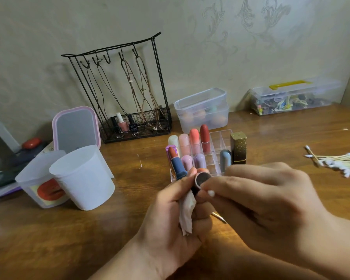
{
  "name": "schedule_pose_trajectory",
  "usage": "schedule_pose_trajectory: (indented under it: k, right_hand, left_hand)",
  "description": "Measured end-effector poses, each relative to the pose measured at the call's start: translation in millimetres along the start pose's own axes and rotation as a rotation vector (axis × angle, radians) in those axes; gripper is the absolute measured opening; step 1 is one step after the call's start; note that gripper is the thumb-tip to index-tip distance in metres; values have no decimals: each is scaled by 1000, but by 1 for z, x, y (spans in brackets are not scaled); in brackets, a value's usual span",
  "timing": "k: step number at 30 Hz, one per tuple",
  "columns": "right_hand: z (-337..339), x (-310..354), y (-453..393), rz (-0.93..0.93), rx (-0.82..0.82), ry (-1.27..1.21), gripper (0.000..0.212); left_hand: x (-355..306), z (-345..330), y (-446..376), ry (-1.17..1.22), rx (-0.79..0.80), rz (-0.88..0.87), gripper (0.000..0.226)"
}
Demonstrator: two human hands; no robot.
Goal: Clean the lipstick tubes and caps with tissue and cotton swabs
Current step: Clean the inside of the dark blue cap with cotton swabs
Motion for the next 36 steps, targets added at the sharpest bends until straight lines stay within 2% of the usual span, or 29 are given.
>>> schedule_pose_trajectory:
  k: [3,5,7,10,13,16,23,27,29,31,34,36]
  right_hand:
    - [9,-5,-3,-111,-40,-168,14]
    - [18,-14,-5,-223,-160,-317,18]
    - [24,-25,-5,-371,-341,-630,17]
    - [20,-51,1,-716,-553,-1085,17]
    - [8,-69,11,-1043,-647,-1335,20]
    - [0,-71,17,-1185,-644,-1418,21]
    - [-3,-67,17,-1189,-613,-1409,22]
    - [-1,-66,15,-1124,-609,-1352,21]
    - [3,-63,11,-1014,-568,-1282,21]
    - [7,-55,3,-824,-475,-1176,17]
    - [8,-41,-3,-616,-340,-1004,19]
    - [5,-36,-1,-516,-252,-805,13]
  left_hand:
    - [0,0,-1,32,23,11,21]
    - [-1,-1,0,44,-60,12,21]
    - [-2,0,0,36,-134,-13,19]
    - [-4,1,0,3,-192,-46,29]
    - [-4,-2,1,-16,-184,-49,30]
    - [-5,-4,2,-10,-190,-61,24]
    - [-8,-6,3,0,-228,-89,24]
    - [-8,-8,4,-10,-235,-95,24]
    - [-9,-9,4,-27,-237,-98,24]
    - [-10,-10,4,-55,-250,-108,25]
    - [-13,-9,5,-140,-288,-129,41]
    - [-16,-8,6,-203,-311,-146,45]
Point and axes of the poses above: each hand's wrist, its own y-axis away from the middle knuckle, its own z-axis out of the back of the hand, x = y × z, the point moved 5 cm from there along -y, towards the middle knuckle, and after that the axes turned 4 degrees about x, right-handed, at the moved point
